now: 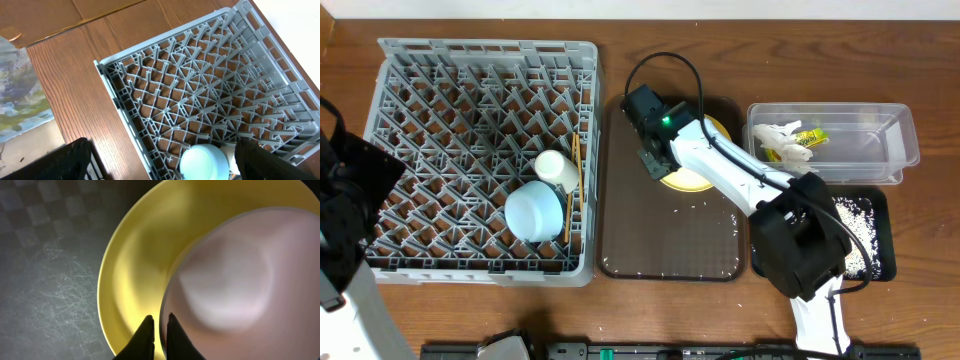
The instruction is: Sort waste into correct bins and load items into the dishwasher
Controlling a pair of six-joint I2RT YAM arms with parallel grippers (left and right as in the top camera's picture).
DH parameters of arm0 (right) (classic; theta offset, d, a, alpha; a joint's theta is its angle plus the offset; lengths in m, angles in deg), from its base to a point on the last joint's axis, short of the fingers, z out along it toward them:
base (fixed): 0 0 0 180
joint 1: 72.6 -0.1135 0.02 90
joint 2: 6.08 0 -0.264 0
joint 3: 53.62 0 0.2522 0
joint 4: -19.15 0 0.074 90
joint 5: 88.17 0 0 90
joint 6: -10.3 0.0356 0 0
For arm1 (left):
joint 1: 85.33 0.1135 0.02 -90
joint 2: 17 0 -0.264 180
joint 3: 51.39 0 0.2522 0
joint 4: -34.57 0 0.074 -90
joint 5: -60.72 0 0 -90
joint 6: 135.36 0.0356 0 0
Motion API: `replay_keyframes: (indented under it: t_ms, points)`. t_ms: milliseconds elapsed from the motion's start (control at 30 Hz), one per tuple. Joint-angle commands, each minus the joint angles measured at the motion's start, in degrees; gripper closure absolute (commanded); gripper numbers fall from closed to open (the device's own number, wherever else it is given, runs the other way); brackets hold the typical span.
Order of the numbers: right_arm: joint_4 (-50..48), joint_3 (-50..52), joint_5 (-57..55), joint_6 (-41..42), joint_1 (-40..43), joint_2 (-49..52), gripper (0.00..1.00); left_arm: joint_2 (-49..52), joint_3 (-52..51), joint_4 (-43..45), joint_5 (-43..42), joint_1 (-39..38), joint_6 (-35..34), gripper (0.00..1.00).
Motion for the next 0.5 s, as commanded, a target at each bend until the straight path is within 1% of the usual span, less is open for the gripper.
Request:
replay_keyframes:
  t_ms: [0,200,233,267,367,467]
  points:
    - [0.57,0.37,-0.76,0.13,0.39,-0.13,0.91,0.04,0.52,-2.89,0.20,0.35,-0.72,0.07]
    - [0.76,1.07,-0.76,0.13,0.44,-0.13,0.91,0.04,0.52,-2.89,0.20,0.35,-0.72,0.07]
    - [0.76,1.07,-0.76,0.13,0.44,-0.13,0.93,0.04,0.52,-2.89,0.20,0.35,-0.72,0.07]
    - [0.59,1.07,-0.76,0.13,0.44,-0.13,0.98,0.04,0.52,-2.89,0.20,0.35,-0.72,0.07]
    - [0.15,0.59,-0.79,0.09,0.44,-0.28,0.99,0.04,0.52,-2.89,0.20,0.35,-0.72,0.07]
    - [1.70,-2.10,-0.72,0.09,0.44,-1.36,0.99,0.04,0.52,-2.89,0.20,0.35,-0.72,0.07]
